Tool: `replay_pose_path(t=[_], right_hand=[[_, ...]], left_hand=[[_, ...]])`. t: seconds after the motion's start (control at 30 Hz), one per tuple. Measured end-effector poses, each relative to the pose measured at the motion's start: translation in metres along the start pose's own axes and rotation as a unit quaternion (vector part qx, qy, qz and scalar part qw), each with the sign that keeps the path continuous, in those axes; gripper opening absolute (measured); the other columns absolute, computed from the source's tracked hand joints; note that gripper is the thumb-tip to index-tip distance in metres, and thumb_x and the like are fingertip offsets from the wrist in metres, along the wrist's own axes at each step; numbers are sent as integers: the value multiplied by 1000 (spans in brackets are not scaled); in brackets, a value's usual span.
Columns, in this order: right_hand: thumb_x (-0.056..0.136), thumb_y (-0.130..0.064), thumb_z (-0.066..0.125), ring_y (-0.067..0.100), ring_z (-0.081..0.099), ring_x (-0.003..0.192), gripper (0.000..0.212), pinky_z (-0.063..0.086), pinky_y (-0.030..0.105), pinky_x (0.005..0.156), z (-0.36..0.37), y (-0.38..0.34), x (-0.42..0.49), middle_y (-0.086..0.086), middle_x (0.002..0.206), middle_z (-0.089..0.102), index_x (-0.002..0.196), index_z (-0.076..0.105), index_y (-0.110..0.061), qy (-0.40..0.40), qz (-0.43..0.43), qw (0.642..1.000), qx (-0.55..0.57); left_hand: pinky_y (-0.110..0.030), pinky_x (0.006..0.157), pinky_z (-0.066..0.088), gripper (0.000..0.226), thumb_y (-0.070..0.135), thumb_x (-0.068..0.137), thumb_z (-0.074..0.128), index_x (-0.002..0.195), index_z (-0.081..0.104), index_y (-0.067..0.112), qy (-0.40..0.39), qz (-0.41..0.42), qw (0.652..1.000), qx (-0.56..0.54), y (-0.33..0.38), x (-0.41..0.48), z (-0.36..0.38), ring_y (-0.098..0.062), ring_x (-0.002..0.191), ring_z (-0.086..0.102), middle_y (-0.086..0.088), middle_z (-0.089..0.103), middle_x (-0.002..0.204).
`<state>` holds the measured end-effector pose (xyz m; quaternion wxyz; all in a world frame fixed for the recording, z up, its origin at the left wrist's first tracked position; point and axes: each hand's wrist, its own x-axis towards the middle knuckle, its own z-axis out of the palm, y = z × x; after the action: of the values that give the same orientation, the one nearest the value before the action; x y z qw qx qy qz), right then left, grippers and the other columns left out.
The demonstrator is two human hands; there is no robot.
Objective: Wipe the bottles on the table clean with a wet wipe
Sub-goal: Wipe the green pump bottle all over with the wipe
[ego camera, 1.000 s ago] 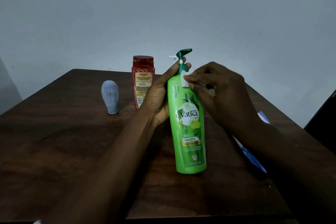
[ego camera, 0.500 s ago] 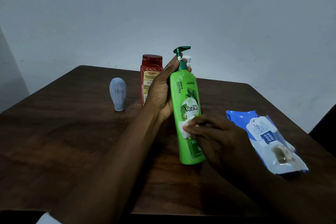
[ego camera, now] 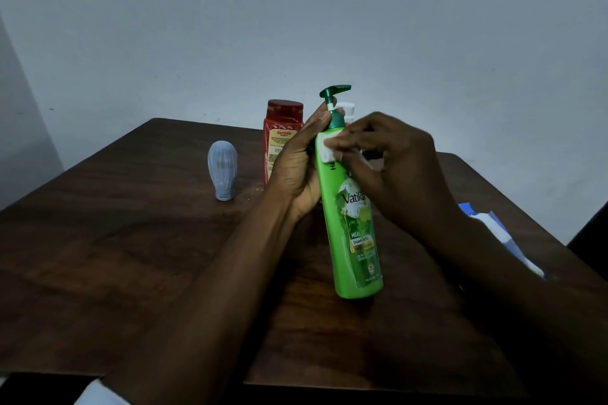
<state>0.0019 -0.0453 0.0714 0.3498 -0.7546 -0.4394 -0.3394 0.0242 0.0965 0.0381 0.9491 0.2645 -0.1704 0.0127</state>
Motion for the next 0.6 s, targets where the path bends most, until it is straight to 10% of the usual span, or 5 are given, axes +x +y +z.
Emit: replay_pose_path(t=[0.4,0.6], right_hand=[[86,-4,70,12,65,90,18,49,17,81,1,-8,-12,7,97,68,102,79,-9,-48,-49,997,-30],[89,-12,64,22,68,89,20,50,26,82,-2,-11,-59,7,104,69,102,78,-10,-93,-67,991,-67]], left_hand=[[-29,72,53,20,25,97,59,111,63,12,11,-19,1000,1,3,-2,-7,-17,78,61,-9,64,91],[-46,106,40,34,27,90,66,121,62,13,20,-12,999,22,0,2,-13,-25,89,59,-10,64,98]])
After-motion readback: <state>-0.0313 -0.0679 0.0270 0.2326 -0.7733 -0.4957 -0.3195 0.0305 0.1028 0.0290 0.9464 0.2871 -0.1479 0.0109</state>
